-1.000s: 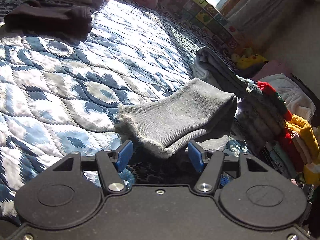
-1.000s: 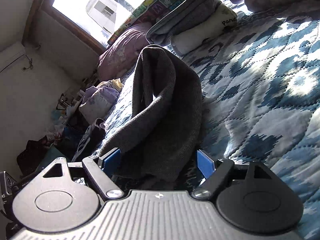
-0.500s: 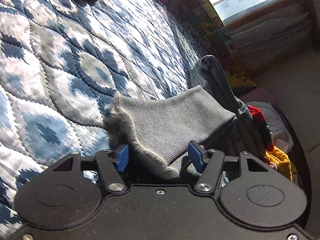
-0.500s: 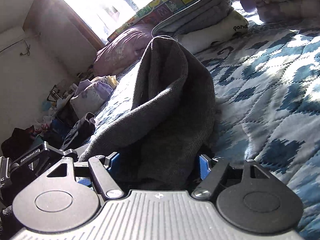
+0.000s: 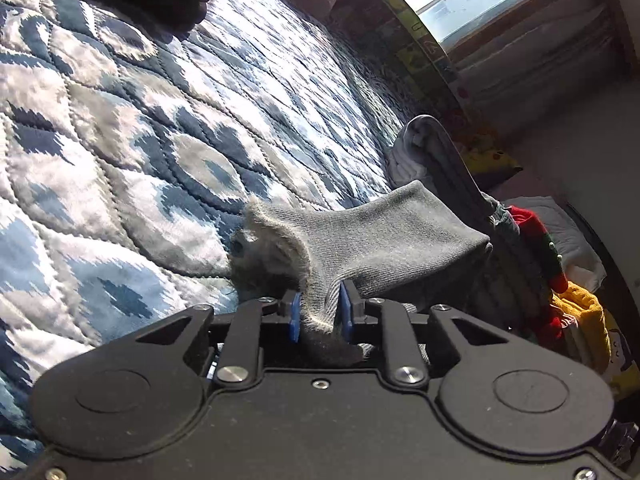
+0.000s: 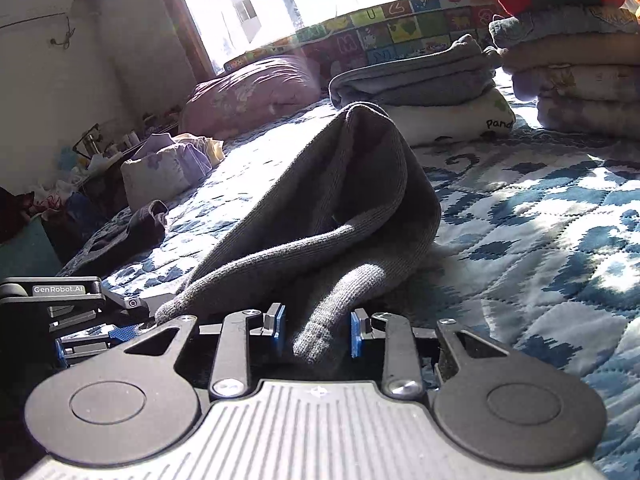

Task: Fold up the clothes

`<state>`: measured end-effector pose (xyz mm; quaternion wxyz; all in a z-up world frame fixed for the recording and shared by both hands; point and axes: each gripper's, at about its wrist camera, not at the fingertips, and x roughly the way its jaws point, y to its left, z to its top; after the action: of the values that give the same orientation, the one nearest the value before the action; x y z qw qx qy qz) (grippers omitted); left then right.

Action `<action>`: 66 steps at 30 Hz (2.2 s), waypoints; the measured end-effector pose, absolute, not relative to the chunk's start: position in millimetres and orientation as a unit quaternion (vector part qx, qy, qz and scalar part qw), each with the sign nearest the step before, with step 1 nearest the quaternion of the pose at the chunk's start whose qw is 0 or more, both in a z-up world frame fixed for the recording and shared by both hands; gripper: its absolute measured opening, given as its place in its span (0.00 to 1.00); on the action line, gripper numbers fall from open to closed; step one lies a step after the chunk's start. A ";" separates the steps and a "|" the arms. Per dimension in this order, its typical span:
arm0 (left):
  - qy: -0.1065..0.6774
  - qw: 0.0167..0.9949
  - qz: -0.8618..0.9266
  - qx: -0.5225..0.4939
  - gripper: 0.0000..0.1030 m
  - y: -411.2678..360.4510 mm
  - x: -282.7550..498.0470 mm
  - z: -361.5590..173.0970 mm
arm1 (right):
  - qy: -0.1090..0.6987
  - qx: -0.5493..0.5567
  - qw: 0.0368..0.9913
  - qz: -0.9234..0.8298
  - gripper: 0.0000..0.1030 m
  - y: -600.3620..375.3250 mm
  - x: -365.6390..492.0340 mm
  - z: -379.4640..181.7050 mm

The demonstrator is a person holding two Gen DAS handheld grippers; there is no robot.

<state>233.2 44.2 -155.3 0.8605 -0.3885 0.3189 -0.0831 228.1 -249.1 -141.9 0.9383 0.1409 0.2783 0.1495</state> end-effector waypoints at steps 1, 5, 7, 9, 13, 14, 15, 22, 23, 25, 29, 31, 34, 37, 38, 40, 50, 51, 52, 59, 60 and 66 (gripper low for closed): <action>0.316 0.860 -0.083 -0.392 0.16 47.4 232.1 -154.0 | 0.277 0.126 0.941 0.148 0.24 -248.2 227.1 -139.0; 0.302 0.860 -0.074 -0.403 0.14 64.5 225.6 -148.3 | 0.272 0.045 0.951 0.138 0.19 -240.4 223.1 -127.8; 0.296 0.861 -0.066 -0.408 0.14 74.7 222.9 -146.5 | 0.270 -0.008 0.954 0.128 0.19 -235.2 221.0 -123.0; 0.289 0.859 -0.055 -0.419 0.13 87.7 220.3 -145.8 | 0.269 -0.053 0.954 0.119 0.18 -231.6 219.4 -120.4; 0.274 0.857 -0.039 -0.434 0.13 115.0 212.7 -142.8 | 0.262 -0.156 0.948 0.097 0.18 -228.5 215.7 -115.1; 0.270 0.858 -0.036 -0.436 0.13 120.9 211.1 -142.2 | 0.259 -0.178 0.945 0.091 0.18 -228.4 215.0 -114.1; 0.267 0.858 -0.033 -0.438 0.13 126.3 208.9 -142.2 | 0.256 -0.201 0.942 0.086 0.18 -228.3 214.3 -113.1; 0.252 0.860 -0.026 -0.443 0.13 163.3 198.1 -144.6 | 0.244 -0.319 0.914 0.065 0.17 -229.9 212.5 -110.2; 0.249 0.862 -0.027 -0.442 0.13 168.7 195.7 -144.7 | 0.239 -0.339 0.908 0.064 0.17 -229.3 211.8 -110.2; 0.244 0.867 -0.027 -0.433 0.13 178.3 191.3 -143.5 | 0.226 -0.377 0.896 0.061 0.17 -228.3 209.1 -110.5; 0.234 0.873 -0.035 -0.427 0.13 195.6 183.2 -143.9 | 0.198 -0.451 0.869 0.056 0.17 -226.1 202.3 -115.9; 0.230 0.876 -0.042 -0.422 0.13 200.7 180.3 -143.7 | 0.184 -0.480 0.856 0.056 0.16 -224.1 195.7 -121.3; 0.222 0.878 -0.043 -0.421 0.13 208.7 177.3 -144.5 | 0.160 -0.508 0.844 0.059 0.16 -218.1 182.1 -128.5; 0.222 0.875 -0.038 -0.427 0.12 219.5 174.4 -150.3 | 0.136 -0.525 0.838 0.063 0.16 -211.3 166.6 -133.1; 0.222 0.874 -0.037 -0.432 0.12 223.3 173.5 -151.8 | 0.129 -0.530 0.836 0.066 0.16 -208.9 161.4 -133.9; 0.217 0.867 -0.038 -0.448 0.12 232.9 169.9 -153.6 | 0.114 -0.540 0.831 0.072 0.16 -203.6 151.4 -135.5; 0.169 0.871 -0.022 -0.461 0.12 260.0 152.5 -136.4 | 0.087 -0.583 0.793 0.153 0.16 -167.1 104.3 -157.5; 0.167 0.871 -0.019 -0.461 0.12 261.2 152.7 -135.9 | 0.087 -0.584 0.792 0.159 0.16 -163.7 101.1 -159.8; 0.165 0.871 -0.016 -0.463 0.12 263.0 153.0 -135.8 | 0.089 -0.584 0.790 0.164 0.16 -160.9 99.3 -162.4; 0.132 0.866 0.013 -0.483 0.11 284.4 146.8 -132.7 | 0.117 -0.590 0.775 0.192 0.16 -147.8 92.6 -180.7; 0.129 0.864 0.022 -0.486 0.11 288.0 145.9 -133.0 | 0.120 -0.590 0.774 0.193 0.16 -147.1 93.4 -182.8; 0.170 0.845 0.101 -0.498 0.07 300.6 152.7 -157.3 | 0.136 -0.579 0.779 0.196 0.17 -142.1 98.3 -177.3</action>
<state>152.7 300.6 -157.3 0.8445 -0.4979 0.1696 0.1009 98.3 -142.1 -177.3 0.7794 -0.5794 0.1356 0.1960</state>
